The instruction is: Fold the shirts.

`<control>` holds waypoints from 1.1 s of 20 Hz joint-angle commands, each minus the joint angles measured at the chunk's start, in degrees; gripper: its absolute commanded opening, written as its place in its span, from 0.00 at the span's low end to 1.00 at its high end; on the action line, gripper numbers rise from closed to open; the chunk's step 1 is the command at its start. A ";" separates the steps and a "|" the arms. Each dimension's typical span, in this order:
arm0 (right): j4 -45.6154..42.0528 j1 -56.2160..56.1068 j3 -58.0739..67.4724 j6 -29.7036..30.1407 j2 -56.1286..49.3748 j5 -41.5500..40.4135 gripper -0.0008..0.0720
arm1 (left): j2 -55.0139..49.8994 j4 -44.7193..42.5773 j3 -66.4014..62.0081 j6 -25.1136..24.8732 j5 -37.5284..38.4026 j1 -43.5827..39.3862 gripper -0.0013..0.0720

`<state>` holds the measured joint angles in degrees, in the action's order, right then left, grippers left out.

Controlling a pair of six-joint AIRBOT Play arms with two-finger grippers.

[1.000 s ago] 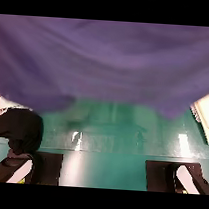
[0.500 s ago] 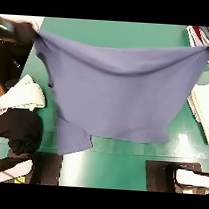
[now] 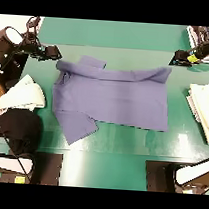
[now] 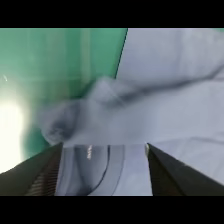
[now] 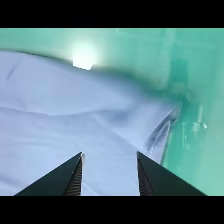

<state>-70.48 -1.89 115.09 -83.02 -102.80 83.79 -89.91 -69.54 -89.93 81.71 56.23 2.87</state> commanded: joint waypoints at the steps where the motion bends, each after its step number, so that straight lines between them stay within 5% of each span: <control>1: 6.43 3.23 0.02 0.15 0.48 2.75 0.54 | -0.37 -0.76 -2.62 -0.15 10.95 2.25 0.85; 5: 8.09 6.97 -8.85 2.69 7.34 6.78 0.54 | 4.90 -1.05 5.55 -0.28 21.27 5.16 0.85; 13: 16.44 9.84 -48.39 5.38 31.36 -6.49 0.54 | 24.00 1.05 44.41 0.81 11.67 4.96 0.85; 21: 16.79 9.84 -54.58 5.55 39.01 -7.43 0.54 | 24.33 9.60 52.39 -1.18 0.85 4.96 0.85; 22: 16.76 9.84 -54.58 5.55 39.36 -7.43 0.54 | 24.33 9.84 52.43 -1.18 0.68 4.96 0.74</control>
<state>-54.11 7.90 61.80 -77.58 -65.52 76.88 -65.82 -61.98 -39.44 81.10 59.81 7.81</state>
